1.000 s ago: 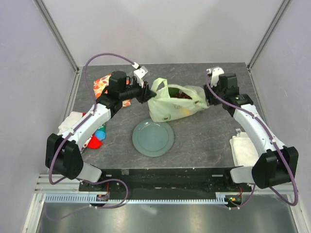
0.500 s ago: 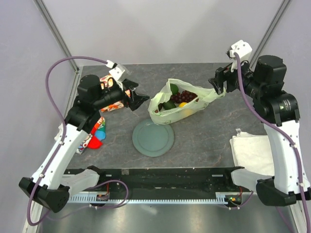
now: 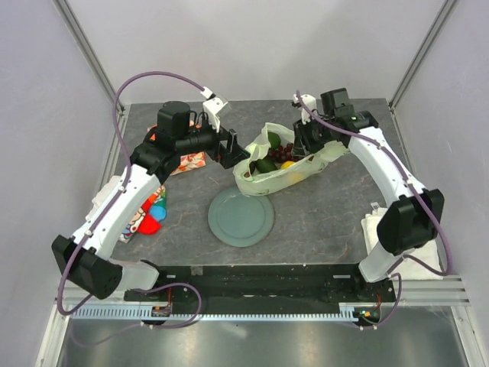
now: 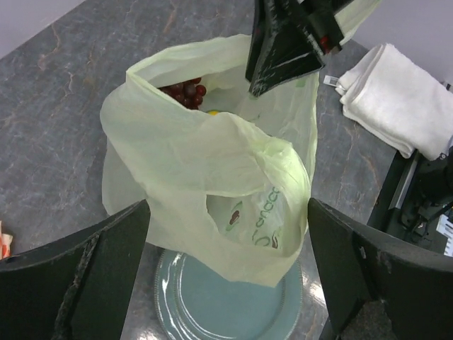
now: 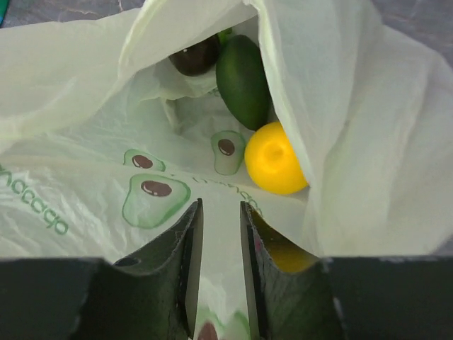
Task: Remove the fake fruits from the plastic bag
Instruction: Adjust the plastic bag at the center of the board.
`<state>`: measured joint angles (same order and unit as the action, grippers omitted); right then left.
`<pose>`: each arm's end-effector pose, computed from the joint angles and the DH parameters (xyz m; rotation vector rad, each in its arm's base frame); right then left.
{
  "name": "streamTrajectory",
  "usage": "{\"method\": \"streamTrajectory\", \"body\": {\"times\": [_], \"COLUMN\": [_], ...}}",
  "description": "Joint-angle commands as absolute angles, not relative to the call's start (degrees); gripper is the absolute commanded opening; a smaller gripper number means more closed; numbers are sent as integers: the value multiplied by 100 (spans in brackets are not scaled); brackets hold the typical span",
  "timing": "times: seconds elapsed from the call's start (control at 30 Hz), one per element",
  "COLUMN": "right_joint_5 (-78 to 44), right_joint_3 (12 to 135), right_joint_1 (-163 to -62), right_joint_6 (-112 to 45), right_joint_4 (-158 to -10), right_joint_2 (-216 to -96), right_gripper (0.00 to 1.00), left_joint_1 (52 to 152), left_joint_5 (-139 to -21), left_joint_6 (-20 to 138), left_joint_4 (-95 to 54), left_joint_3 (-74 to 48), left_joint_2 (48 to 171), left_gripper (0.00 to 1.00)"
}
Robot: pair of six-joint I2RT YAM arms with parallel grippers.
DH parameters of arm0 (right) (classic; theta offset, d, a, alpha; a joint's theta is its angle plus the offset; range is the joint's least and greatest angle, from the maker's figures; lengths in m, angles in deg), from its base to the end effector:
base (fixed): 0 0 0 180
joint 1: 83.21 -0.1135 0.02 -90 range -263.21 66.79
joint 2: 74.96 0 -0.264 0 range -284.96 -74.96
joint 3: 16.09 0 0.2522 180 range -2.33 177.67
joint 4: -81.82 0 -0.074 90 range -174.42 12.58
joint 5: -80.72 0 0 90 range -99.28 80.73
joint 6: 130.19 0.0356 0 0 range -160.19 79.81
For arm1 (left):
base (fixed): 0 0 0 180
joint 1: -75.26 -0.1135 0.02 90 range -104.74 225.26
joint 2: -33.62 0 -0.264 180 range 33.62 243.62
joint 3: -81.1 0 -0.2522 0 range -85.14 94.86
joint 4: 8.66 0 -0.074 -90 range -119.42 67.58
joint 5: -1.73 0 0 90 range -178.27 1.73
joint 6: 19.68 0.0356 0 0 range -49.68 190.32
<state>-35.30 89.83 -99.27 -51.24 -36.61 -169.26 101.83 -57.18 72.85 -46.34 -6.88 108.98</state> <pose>0.3369 0.1132 0.3464 -0.7594 2.2870 0.5925 0.2533 -0.1472 0.4038 0.8422 1.7762 -0.8016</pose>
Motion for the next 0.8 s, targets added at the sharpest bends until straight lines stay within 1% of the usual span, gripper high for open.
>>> {"method": "streamTrajectory", "body": {"times": [0.0,0.07,0.1,0.13,0.17,0.2,0.23,0.3,0.33,0.4,0.43,0.5,0.53,0.6,0.63,0.7,0.77], "right_joint_5": [-3855,-3601,-3469,-3337,-3040,-2863,-2705,-2380,-2334,-2116,-1966,-1528,-1429,-1306,-1201,-1165,-1121], "right_joint_3": [9347,9390,9408,9478,9531,9610,9871,10232,10748,11348,11777,12114,12411,12642,12747,12740,12661], "right_joint_1": [-10044,-10053,-10053,-10053,-10044,-10053,-10009,-9895,-9747,-9570,-9534,-9429,-9376,-9227,-9200,-9113,-9104], "right_joint_6": [-4872,-4767,-4653,-4634,-4652,-4756,-4818,-4863,-4810,-4810,-4888,-5020,-5038,-5021,-5003,-5012,-5047], "right_joint_4": [-3819,-3810,-3810,-3810,-3810,-3766,-3714,-3591,-3529,-3336,-3327,-3440,-3467,-3599,-3660,-3792,-3836], "right_joint_2": [-17295,-17637,-17839,-17919,-17998,-18243,-18393,-18909,-19104,-19665,-19791,-20054,-20125,-20213,-20196,-20048,-19898], "right_gripper": [34,31,31,31,31,31,30,29,29,28,27,26,26,25,25,25,25], "left_joint_1": [10426,10523,10575,10576,10567,10567,10567,10480,10427,10251,10207,10093,10075,10014,10022,10014,10031], "left_joint_5": [-5583,-5636,-5775,-5812,-5873,-5978,-6188,-6400,-6453,-6558,-6594,-6777,-6805,-6796,-6770,-6648,-6586], "left_joint_6": [7665,7814,7858,7893,8042,8156,8236,8429,8430,8316,8350,8421,8395,8360,8377,8333,8281], "left_joint_4": [-4720,-4834,-4939,-4992,-5028,-5037,-5037,-5002,-4984,-4897,-4740,-4624,-4589,-4562,-4554,-4413,-4203], "left_joint_3": [-183,-51,2,89,125,160,282,485,869,1336,1834,2434,3150,3901,4479,4931,4959], "left_joint_2": [11306,11535,11754,11869,11975,12219,12344,12677,13018,13520,13697,13996,14337,14646,14822,14894,14754], "left_gripper": [98,92,88,75,65,17,2,2,2,2,2,2,2,2,2,2,2]}}
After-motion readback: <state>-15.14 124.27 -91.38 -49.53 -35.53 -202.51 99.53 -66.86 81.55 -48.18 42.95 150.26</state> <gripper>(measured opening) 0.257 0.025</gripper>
